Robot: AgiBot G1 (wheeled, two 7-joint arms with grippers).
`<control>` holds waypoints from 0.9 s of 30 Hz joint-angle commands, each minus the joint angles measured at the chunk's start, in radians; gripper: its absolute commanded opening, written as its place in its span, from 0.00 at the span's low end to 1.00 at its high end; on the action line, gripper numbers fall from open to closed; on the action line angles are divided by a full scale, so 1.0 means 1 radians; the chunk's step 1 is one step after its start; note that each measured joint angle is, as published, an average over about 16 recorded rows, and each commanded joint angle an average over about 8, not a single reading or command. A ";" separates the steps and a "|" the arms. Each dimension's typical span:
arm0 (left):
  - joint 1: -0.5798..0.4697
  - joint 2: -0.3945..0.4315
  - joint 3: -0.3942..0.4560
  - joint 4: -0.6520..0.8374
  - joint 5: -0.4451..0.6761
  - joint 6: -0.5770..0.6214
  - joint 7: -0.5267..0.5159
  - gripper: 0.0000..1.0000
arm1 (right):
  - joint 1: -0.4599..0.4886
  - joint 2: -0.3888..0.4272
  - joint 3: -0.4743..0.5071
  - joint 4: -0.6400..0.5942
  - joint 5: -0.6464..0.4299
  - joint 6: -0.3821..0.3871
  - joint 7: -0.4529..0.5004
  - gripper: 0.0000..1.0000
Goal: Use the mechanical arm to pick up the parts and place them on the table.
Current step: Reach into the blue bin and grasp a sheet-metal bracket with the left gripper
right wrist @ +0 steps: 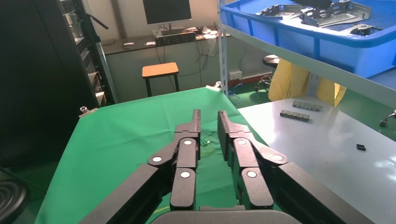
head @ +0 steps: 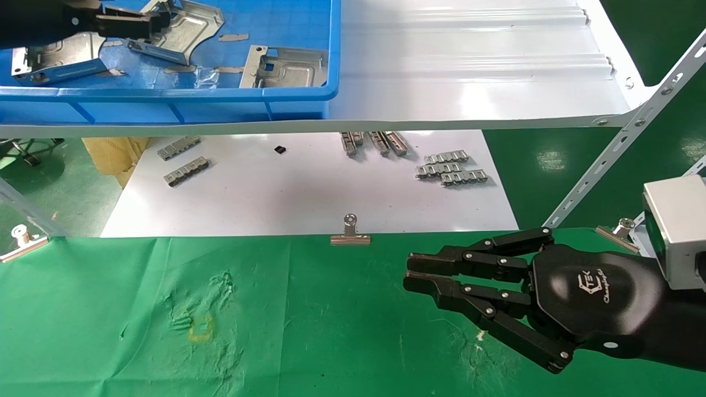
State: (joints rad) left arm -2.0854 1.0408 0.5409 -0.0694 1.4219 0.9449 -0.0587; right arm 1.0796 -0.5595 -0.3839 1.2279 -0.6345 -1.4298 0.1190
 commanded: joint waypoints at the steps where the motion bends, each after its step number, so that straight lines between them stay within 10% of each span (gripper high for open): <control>1: -0.006 0.007 0.002 0.020 0.003 -0.001 -0.005 0.00 | 0.000 0.000 0.000 0.000 0.000 0.000 0.000 1.00; 27: 0.007 0.020 -0.013 0.072 -0.019 -0.089 -0.015 0.00 | 0.000 0.000 0.000 0.000 0.000 0.000 0.000 1.00</control>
State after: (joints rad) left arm -2.0780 1.0596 0.5263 0.0008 1.4015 0.8588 -0.0730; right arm 1.0797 -0.5595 -0.3840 1.2279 -0.6345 -1.4298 0.1190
